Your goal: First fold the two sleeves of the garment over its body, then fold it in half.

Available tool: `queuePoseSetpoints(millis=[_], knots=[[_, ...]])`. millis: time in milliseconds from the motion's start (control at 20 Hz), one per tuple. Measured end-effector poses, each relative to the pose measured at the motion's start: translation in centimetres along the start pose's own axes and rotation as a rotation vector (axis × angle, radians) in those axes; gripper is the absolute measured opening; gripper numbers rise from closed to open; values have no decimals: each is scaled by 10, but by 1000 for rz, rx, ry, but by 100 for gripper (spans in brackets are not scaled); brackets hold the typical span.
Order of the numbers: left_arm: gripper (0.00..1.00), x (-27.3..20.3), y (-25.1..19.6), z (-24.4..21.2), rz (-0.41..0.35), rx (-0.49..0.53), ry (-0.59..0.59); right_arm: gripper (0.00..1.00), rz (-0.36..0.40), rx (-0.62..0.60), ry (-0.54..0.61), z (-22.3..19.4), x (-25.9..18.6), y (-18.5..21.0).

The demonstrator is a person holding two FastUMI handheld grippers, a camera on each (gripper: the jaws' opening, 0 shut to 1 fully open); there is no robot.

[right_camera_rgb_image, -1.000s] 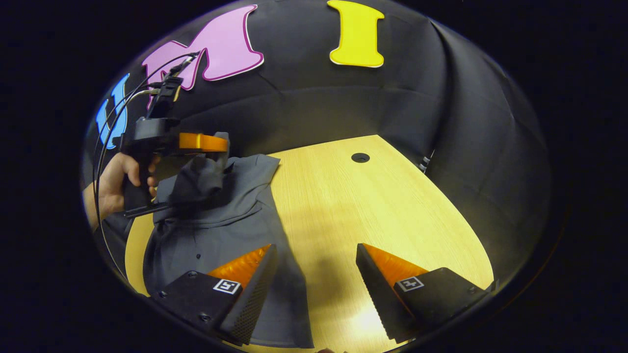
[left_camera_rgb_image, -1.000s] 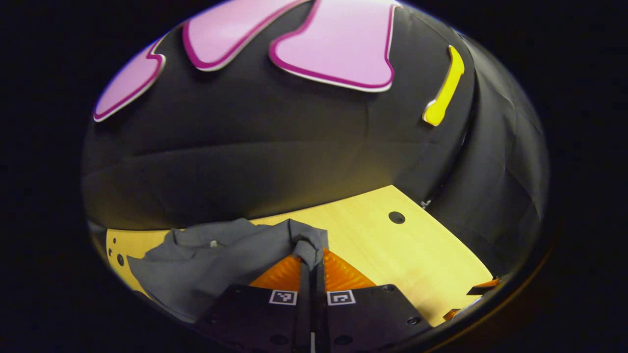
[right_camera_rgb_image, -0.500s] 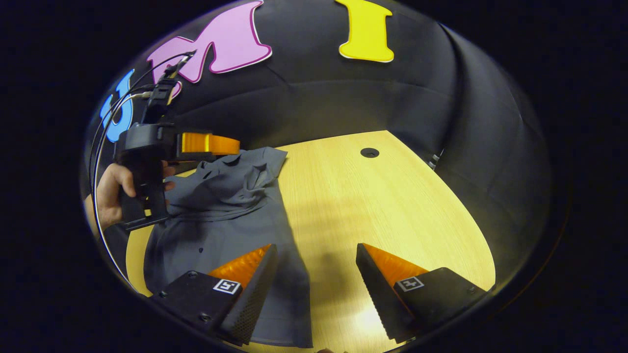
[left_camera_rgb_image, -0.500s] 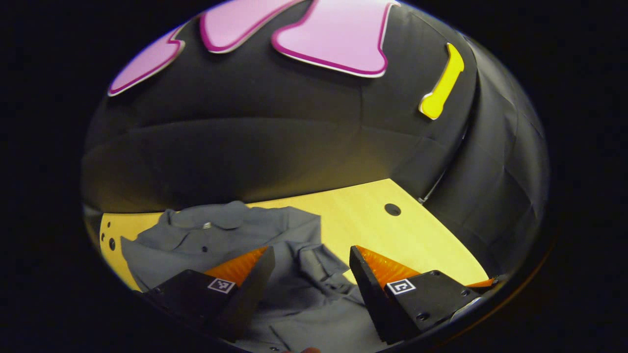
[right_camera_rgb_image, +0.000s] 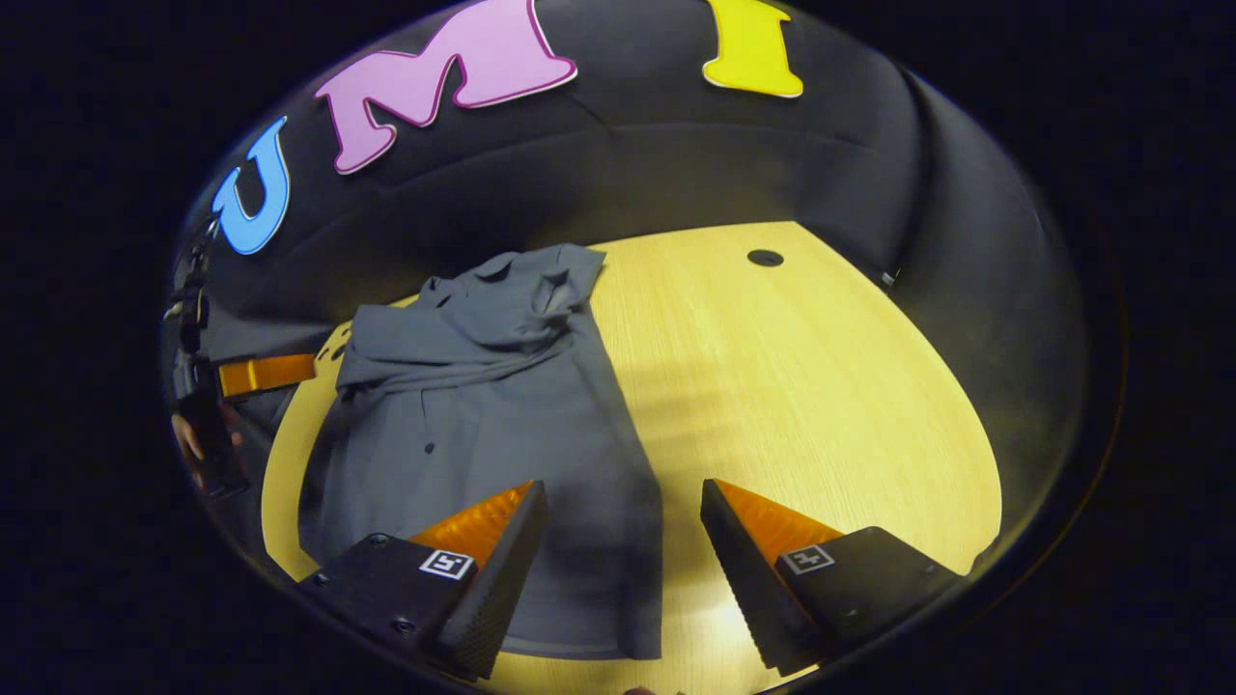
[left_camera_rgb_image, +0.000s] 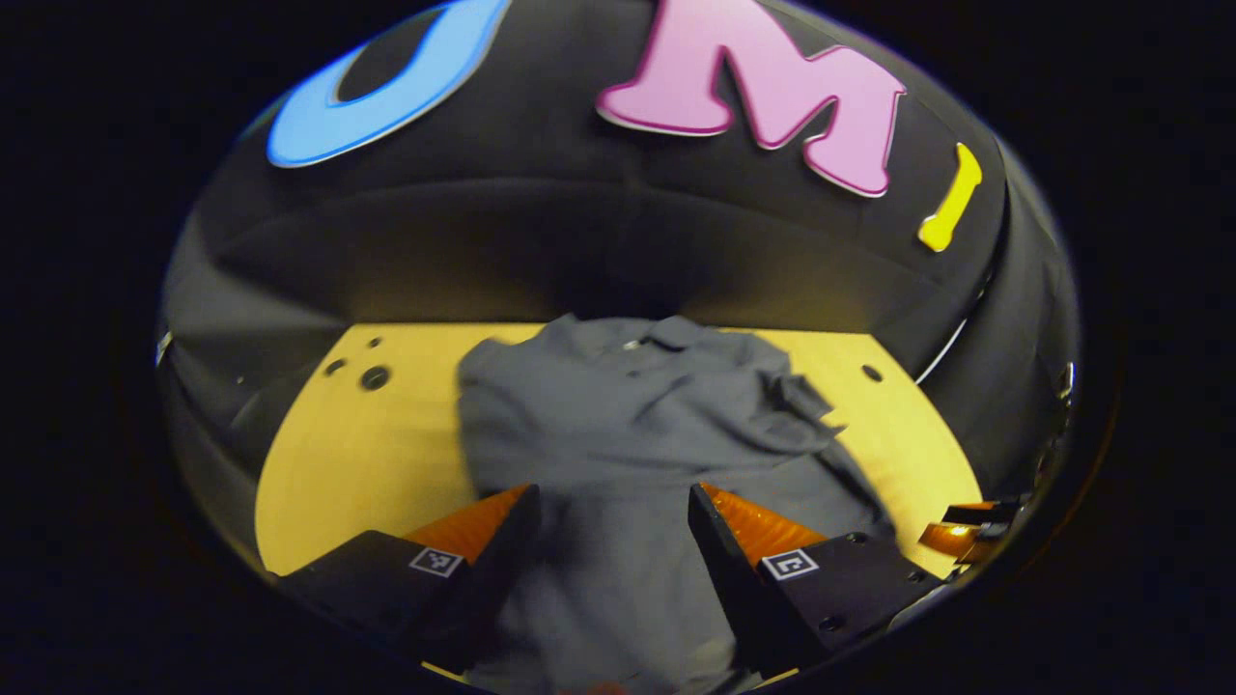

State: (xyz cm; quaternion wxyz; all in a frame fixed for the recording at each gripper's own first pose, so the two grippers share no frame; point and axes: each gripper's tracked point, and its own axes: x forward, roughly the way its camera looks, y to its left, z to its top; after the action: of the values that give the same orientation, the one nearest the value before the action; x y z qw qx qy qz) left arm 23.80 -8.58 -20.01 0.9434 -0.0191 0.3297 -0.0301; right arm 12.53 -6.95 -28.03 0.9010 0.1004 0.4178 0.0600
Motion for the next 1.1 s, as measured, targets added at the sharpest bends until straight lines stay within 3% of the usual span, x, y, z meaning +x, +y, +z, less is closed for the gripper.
queuePoseSetpoints(millis=[100,200,450,700,900,950,1000,1050,1100], knots=[[92,-28,35,-45,41,-22,49,99,-3,-5,34,-17,-1,1],[96,-47,59,-82,65,-45,93,99,-4,-12,65,-35,0,5],[96,-73,82,-162,91,-93,192,99,-21,-23,130,-71,3,13],[96,-70,78,-200,89,-101,245,99,-41,-84,171,-91,11,17],[96,-63,73,-224,113,-41,293,99,-71,-142,156,-95,13,19],[95,-61,69,-218,105,-24,252,99,-71,-140,146,-96,15,22],[95,-60,63,-219,101,-13,267,92,-71,-138,153,-97,13,25],[80,-60,64,-218,104,-8,240,84,-75,-142,143,-96,15,26],[78,-59,62,-220,108,-18,247,80,-68,-135,153,-97,16,30]])
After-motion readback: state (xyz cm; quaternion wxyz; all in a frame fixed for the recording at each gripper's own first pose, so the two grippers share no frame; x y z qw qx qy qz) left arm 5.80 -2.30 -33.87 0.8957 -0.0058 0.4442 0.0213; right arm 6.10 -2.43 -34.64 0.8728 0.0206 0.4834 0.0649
